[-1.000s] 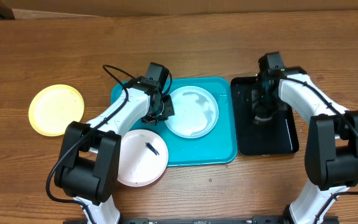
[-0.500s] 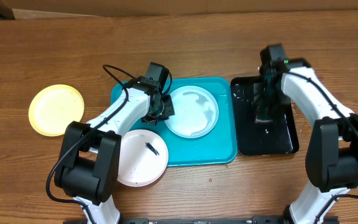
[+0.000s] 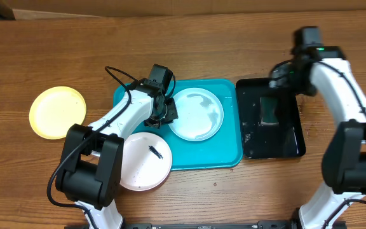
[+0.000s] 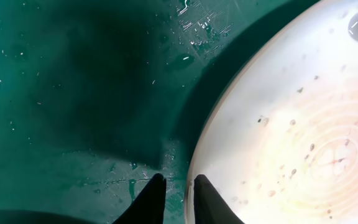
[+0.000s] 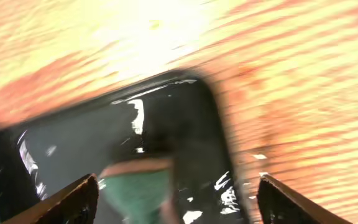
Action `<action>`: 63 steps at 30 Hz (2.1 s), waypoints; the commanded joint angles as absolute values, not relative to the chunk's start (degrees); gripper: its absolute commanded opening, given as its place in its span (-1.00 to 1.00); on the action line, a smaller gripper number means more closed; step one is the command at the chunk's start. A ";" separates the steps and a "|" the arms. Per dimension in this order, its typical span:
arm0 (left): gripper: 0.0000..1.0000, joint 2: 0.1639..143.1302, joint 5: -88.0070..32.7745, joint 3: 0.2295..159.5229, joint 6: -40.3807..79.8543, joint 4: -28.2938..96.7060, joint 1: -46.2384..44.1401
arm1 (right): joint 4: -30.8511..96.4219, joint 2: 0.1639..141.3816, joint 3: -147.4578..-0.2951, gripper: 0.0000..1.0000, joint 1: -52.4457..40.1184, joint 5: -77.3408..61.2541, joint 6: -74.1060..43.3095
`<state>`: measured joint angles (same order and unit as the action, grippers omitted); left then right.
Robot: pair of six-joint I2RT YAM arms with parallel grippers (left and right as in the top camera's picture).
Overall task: Clean dirty plates on tray and stack at the side
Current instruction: 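Return the sponge to the black tray and withdraw the right gripper, then lift the light blue plate with the left gripper and tip it over the black tray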
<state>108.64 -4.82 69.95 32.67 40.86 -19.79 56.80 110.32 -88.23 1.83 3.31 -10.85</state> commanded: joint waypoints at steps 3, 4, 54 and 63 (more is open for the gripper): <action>-0.59 107.57 -3.86 69.52 32.16 40.21 -19.97 | 57.41 109.84 -89.97 1.00 11.57 -1.89 -12.29; -0.58 107.57 -3.86 69.52 32.16 40.12 -19.97 | 57.69 109.84 -89.97 1.00 12.86 -2.35 -12.29; -0.92 108.95 -3.05 81.45 29.06 47.64 -17.47 | 56.88 109.84 -89.97 1.00 20.36 -2.68 -12.25; -0.92 108.95 -4.54 91.64 26.81 52.23 -17.72 | 56.88 109.84 -89.97 1.00 20.36 -2.68 -12.25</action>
<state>108.88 -3.46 88.64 28.51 52.05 -16.60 57.04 110.32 -88.40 20.27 -2.59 -11.97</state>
